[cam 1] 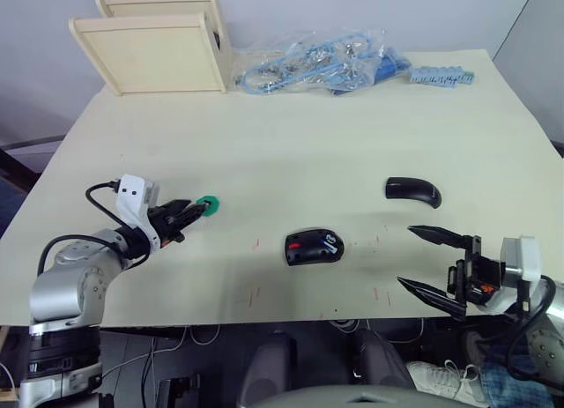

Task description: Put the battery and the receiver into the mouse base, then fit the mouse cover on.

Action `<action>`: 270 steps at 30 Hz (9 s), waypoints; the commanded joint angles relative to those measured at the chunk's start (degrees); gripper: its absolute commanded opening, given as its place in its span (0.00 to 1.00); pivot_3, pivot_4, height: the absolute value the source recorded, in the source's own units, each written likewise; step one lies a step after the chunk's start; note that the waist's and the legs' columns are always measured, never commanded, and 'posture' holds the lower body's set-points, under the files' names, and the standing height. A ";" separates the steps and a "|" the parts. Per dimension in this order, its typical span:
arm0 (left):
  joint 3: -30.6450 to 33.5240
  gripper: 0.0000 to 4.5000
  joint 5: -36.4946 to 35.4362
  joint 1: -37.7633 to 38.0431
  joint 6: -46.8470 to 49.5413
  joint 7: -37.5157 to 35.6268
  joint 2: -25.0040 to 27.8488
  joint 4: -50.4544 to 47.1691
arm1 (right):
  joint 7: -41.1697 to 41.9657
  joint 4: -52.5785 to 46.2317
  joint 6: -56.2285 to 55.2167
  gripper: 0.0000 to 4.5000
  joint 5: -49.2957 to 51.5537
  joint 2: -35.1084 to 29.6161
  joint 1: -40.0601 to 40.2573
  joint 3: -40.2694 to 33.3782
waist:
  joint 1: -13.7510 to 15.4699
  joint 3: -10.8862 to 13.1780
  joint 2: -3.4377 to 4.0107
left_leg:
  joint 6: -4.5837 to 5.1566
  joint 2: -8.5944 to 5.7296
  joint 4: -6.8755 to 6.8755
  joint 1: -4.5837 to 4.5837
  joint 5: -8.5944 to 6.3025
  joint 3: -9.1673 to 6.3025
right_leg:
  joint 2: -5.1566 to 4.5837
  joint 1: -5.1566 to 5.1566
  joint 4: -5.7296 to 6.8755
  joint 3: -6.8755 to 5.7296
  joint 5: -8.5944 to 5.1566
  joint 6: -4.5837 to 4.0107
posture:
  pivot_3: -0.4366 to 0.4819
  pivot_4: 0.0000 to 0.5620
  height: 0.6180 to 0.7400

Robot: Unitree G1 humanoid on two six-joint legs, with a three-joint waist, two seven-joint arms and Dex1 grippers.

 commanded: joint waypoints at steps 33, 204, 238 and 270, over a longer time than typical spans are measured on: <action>-2.19 0.22 4.32 -0.33 -9.29 -1.91 -0.46 4.07 | -2.52 -4.37 -0.78 1.00 0.17 1.15 2.53 1.76 | 0.02 0.00 0.00 | 0.00 -0.01 0.00 -0.01 0.00 0.00 | 0.00 0.00 -0.01 -0.01 0.00 0.00 | 0.48 0.27 1.00; -31.62 0.01 8.07 -33.03 -12.86 -33.12 4.01 -12.65 | -83.45 10.09 62.55 0.22 73.62 -0.38 -48.09 14.61 | -0.28 0.27 -0.28 | 0.03 -0.01 0.25 -1.02 0.02 0.29 | 0.08 -0.87 0.16 -0.06 0.02 -0.01 | 0.48 0.27 1.00; -15.48 0.99 -6.47 -9.70 -3.91 -28.33 8.10 -21.58 | -76.75 8.87 63.76 0.00 73.62 -13.13 -39.36 6.78 | -0.10 0.27 -0.28 | 0.03 0.01 0.24 -1.02 0.02 0.31 | 0.07 -0.86 0.14 -0.05 0.02 -0.01 | 0.48 0.27 1.00; -30.65 0.99 10.56 -10.05 -29.68 -32.94 -1.92 0.34 | -70.91 -1.76 56.03 0.00 73.62 -22.12 -15.28 -5.39 | 0.01 0.25 -0.25 | 0.03 0.03 0.27 -0.94 0.02 0.38 | 0.10 -0.82 0.17 0.03 0.03 0.00 | 0.48 0.27 1.00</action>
